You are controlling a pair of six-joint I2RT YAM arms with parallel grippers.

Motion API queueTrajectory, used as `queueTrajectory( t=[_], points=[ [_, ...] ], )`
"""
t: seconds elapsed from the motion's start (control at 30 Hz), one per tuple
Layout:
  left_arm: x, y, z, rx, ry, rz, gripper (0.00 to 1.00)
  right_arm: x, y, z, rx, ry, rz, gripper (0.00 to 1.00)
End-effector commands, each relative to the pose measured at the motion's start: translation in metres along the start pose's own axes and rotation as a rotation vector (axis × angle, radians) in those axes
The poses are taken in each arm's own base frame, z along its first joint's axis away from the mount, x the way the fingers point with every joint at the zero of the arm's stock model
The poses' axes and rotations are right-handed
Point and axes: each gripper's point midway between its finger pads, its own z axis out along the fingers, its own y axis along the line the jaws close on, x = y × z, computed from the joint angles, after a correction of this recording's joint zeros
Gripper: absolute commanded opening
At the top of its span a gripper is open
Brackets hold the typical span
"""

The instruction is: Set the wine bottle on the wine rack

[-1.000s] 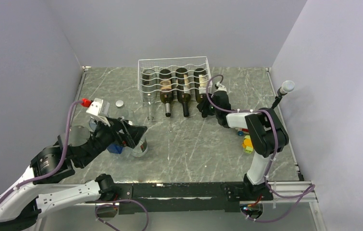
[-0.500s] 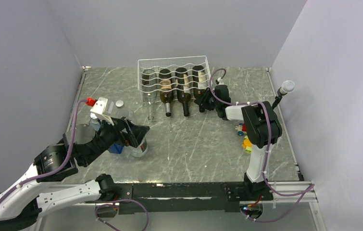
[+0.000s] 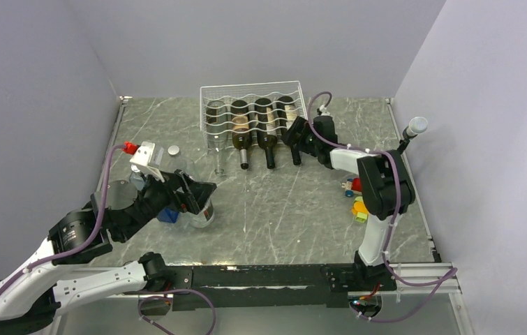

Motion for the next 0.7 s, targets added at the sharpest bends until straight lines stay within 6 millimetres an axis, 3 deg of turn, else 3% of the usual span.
queueTrajectory(
  t=[0.0,0.17,0.3,0.37,0.53,0.67],
  points=[
    [-0.018,-0.002,-0.01,0.01,-0.052,-0.039,0.99,-0.056,0.025,-0.047,0.013,-0.169,-0.103,1.0],
    [-0.021,-0.001,-0.012,0.002,-0.061,-0.042,0.99,-0.07,0.04,-0.091,0.046,-0.2,-0.189,1.0],
    [-0.028,0.014,-0.015,-0.073,-0.106,-0.081,0.99,-0.068,0.073,-0.128,-0.024,-0.202,-0.287,1.0],
    [-0.035,0.024,-0.013,-0.142,-0.163,-0.185,0.99,-0.061,0.094,-0.145,-0.113,-0.176,-0.321,1.0],
    [-0.032,0.056,-0.011,-0.362,-0.209,-0.304,0.99,-0.028,0.119,-0.172,-0.173,-0.062,-0.358,1.0],
    [-0.04,0.031,-0.003,-0.225,-0.204,-0.258,0.99,0.006,0.162,-0.197,-0.316,-0.047,-0.467,1.0]
  ],
)
